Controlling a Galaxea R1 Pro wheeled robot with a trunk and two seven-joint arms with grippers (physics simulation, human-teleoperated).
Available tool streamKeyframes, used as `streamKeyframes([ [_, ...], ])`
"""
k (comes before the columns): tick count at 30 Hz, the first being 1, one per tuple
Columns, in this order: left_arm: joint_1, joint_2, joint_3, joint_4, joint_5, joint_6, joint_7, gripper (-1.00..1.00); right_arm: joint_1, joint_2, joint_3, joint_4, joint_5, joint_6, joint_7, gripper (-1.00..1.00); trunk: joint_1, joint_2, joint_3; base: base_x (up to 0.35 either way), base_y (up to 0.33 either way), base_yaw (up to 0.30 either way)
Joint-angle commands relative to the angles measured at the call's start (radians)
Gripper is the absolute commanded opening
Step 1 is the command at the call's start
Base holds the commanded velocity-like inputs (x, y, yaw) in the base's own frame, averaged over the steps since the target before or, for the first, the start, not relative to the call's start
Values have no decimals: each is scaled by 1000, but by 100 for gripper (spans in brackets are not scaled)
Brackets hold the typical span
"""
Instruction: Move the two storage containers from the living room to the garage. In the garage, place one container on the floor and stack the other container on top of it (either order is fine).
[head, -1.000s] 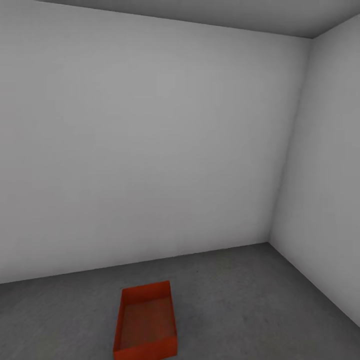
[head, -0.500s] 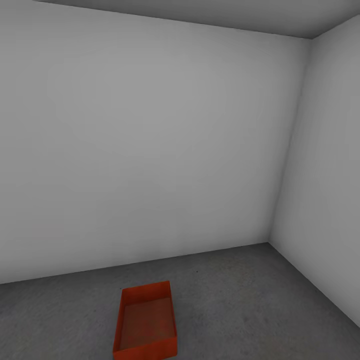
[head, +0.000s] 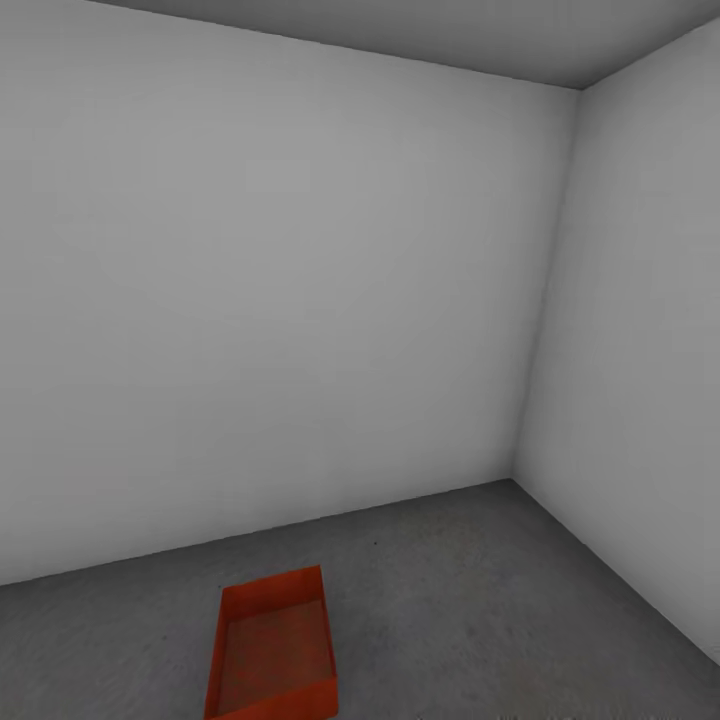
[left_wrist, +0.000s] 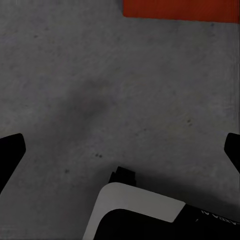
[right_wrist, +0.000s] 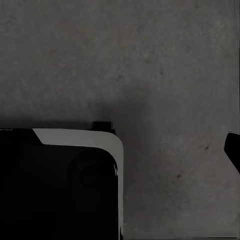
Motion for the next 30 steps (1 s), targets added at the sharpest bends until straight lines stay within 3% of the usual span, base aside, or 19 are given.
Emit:
streamKeyframes([
  [1, -1, 0, 7, 0, 0, -3, 0, 100, -2, 1, 8, 3, -8, -6, -1, 100, 0, -1, -1, 0, 0, -269],
  [19, -1, 0, 8, 0, 0, -3, 0, 100, -2, 1, 10, 3, -6, -10, -1, 100, 0, -1, -1, 0, 0, -288],
  [24, 0, -13, 11, 3, 6, 3, 0, 100, -2, -2, 10, 3, -10, -10, 0, 100, 0, -1, -1, 0, 0, -294],
  [29, 54, -21, 12, 5, 13, -1, 1, 100, -2, -6, 9, 3, -19, -11, 0, 100, 0, -1, -1, 0, 0, -295],
  [30, 64, -27, 12, 6, 18, -3, 1, 100, -2, -7, 9, 3, -38, -11, 1, 100, 0, -1, -1, 0, 0, -296],
])
